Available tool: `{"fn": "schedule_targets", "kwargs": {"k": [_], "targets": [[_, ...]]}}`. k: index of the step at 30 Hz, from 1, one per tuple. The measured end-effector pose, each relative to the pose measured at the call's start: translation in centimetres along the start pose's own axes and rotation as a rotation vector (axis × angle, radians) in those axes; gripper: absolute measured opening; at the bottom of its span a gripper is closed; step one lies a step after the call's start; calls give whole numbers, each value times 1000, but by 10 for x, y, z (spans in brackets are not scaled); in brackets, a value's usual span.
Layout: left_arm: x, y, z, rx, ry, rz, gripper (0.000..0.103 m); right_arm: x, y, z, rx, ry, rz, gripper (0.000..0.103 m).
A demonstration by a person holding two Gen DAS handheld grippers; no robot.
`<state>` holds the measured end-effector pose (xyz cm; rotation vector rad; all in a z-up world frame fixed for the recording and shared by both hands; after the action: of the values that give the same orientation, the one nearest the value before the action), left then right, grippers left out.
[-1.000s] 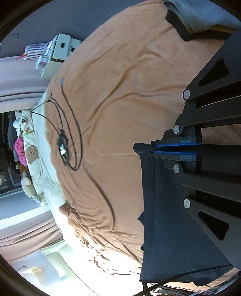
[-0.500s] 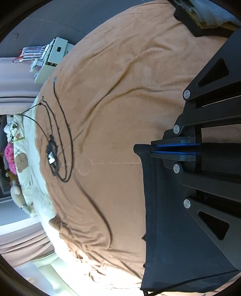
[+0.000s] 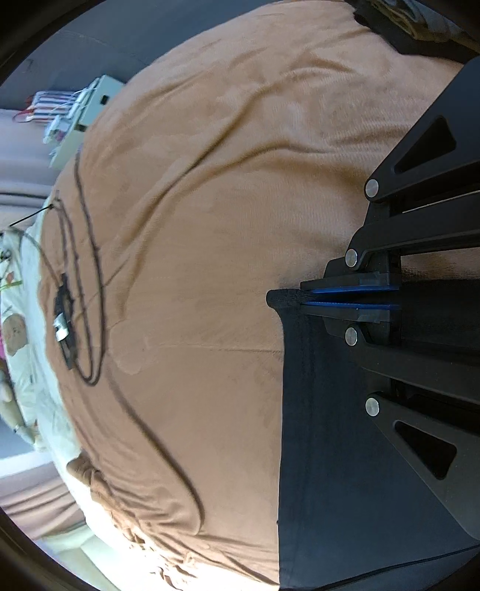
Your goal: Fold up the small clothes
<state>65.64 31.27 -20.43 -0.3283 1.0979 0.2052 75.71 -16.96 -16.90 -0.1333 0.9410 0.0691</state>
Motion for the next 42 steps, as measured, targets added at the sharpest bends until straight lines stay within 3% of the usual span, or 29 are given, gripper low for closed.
{"fn": "schedule_targets", "kwargs": {"k": [4,5,6,8,11,13,18,23,33,42], "targets": [[-12,3,-4,12,40,-20,9,-4,2,1,-17,21,-41,12],[-17,5,-5,2,40,-28,14,-7,4,0,-28,24,-43,22],[-23,8,-7,-5,36,-36,18,-12,5,-2,-38,26,-30,40],[-37,13,-11,-9,13,-41,41,-23,5,-6,-39,14,16,61],[-57,18,-18,-18,-17,-58,56,-41,-3,-13,-29,-4,33,62],[-69,19,-25,-29,-22,-72,60,-52,-7,-19,-21,-7,51,62],[-98,16,-40,-29,-35,-91,66,-83,-20,-34,-38,-65,-9,62],[-130,7,-60,-12,-68,-118,73,-116,-30,-61,-3,-78,32,62],[-176,-6,-107,-7,-97,-174,74,-169,-63,-105,47,-89,119,62],[-205,-9,-163,4,-119,-226,74,-211,-75,-147,69,-107,124,62]]}}
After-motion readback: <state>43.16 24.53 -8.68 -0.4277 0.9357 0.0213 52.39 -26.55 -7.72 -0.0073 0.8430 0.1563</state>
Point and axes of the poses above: each gripper's, at about its wrist camera, not at the fingertips, and x roughly the way its jaws point, y to its left, z to its top, the point moved 5 cm from there along x, roughly the way its jaws point, and after that the axes turned 11 degrees about -z, right-handed, at the moved point
